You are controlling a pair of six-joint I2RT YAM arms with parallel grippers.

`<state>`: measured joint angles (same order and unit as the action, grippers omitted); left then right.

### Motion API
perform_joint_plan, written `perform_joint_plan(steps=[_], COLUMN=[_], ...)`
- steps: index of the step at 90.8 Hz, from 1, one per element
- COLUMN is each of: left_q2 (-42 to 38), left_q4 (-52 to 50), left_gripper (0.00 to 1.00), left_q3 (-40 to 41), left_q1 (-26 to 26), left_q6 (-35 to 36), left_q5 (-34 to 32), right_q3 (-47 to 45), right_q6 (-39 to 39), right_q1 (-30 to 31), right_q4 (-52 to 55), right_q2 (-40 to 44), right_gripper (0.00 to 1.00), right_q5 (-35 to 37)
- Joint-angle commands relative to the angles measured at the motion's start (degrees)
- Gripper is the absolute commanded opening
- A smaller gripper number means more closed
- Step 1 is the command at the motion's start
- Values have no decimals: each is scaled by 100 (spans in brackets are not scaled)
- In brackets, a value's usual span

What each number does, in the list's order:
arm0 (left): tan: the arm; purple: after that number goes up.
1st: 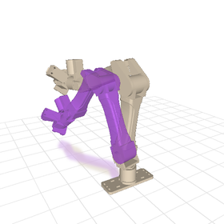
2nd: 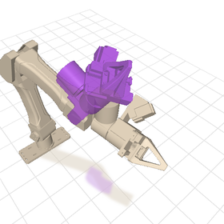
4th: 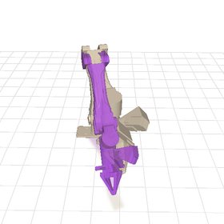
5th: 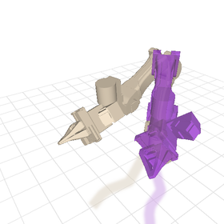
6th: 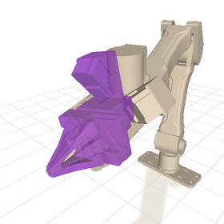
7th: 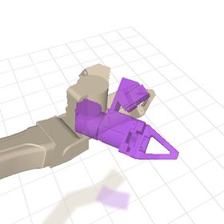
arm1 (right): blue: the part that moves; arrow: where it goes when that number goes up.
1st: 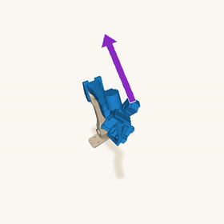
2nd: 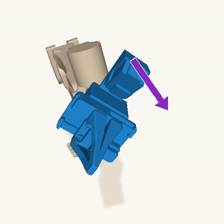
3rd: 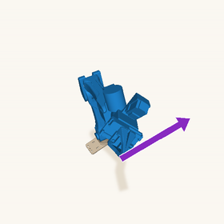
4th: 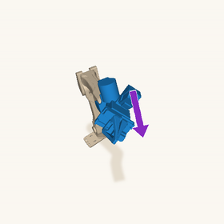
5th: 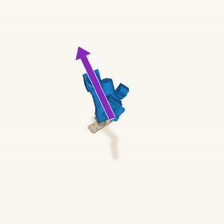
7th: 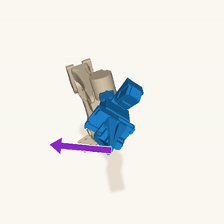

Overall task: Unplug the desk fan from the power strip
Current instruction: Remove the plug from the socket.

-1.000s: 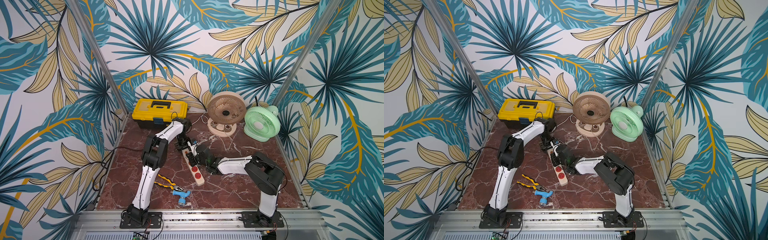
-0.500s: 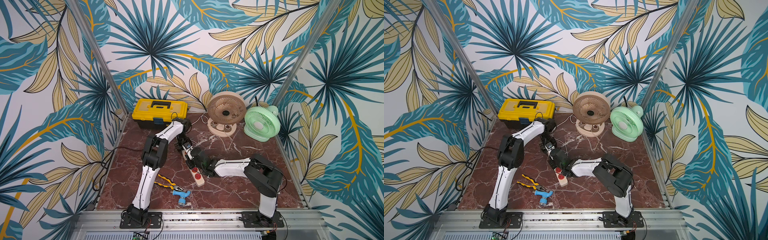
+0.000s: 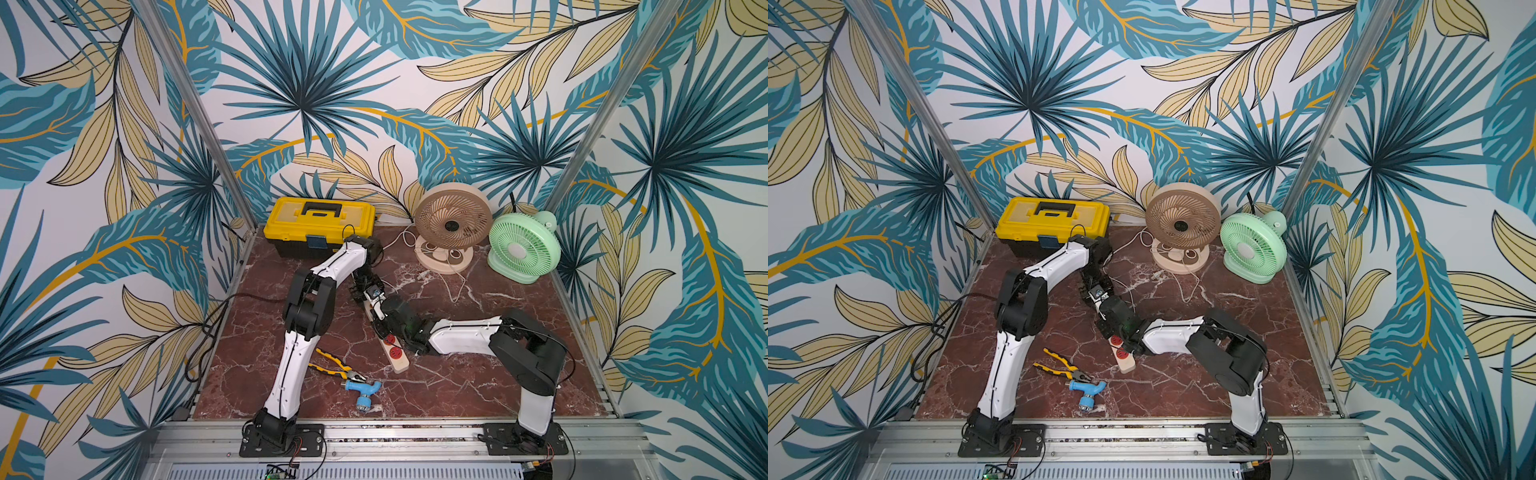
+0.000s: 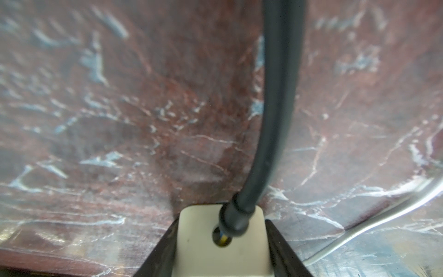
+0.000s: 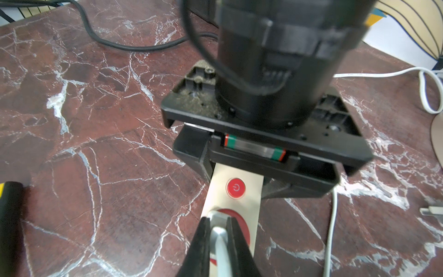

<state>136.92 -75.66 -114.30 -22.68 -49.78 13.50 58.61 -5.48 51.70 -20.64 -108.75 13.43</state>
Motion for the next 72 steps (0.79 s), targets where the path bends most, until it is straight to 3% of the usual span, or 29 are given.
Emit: perform_joint_plan(steps=[1,21,43,72], left_q2=[915,909,906,896], left_q4=[-226,-212,-216,-190], left_gripper=[0,0,0,0], left_q3=[489,505,518,531], left_q1=[155,152,154,150], left_q6=[136,139,127,125], left_q5=[-963,-965,-974,-966], right_q3=[-283,-493,-608,-558], right_q6=[-615,-1205,-1529,-1293], right_q1=[-188,-705,-826,-762], right_q4=[165,21,-186,-39], right_q2=[255,317,311,367], right_gripper=[0,0,0,0], right_q5=[-468,-865,-1095,-1198])
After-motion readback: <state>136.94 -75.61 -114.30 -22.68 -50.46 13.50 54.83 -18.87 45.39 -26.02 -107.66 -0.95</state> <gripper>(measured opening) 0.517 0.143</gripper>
